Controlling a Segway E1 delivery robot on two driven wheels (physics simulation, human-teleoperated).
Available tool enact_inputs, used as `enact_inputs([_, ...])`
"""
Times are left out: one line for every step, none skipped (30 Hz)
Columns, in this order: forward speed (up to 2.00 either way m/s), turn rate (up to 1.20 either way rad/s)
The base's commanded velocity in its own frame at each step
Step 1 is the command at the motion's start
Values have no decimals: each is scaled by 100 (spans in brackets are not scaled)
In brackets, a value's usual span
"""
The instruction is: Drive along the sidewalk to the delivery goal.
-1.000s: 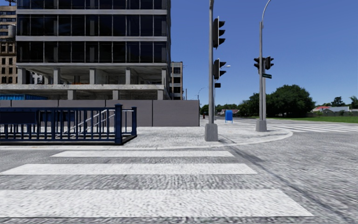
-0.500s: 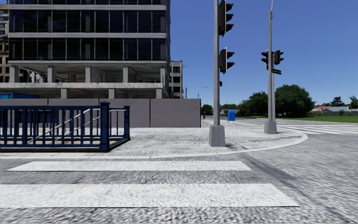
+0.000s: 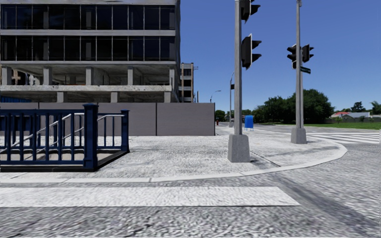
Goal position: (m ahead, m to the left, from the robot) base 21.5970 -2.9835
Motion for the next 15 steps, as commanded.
enact_inputs([153, 0])
enact_inputs([153, 0])
enact_inputs([153, 0])
enact_inputs([153, 0])
enact_inputs([153, 0])
enact_inputs([153, 0])
enact_inputs([153, 0])
enact_inputs([153, 0])
enact_inputs([153, 0])
enact_inputs([153, 0])
enact_inputs([153, 0])
enact_inputs([153, 0])
enact_inputs([153, 0])
enact_inputs([153, 0])
enact_inputs([153, 0])
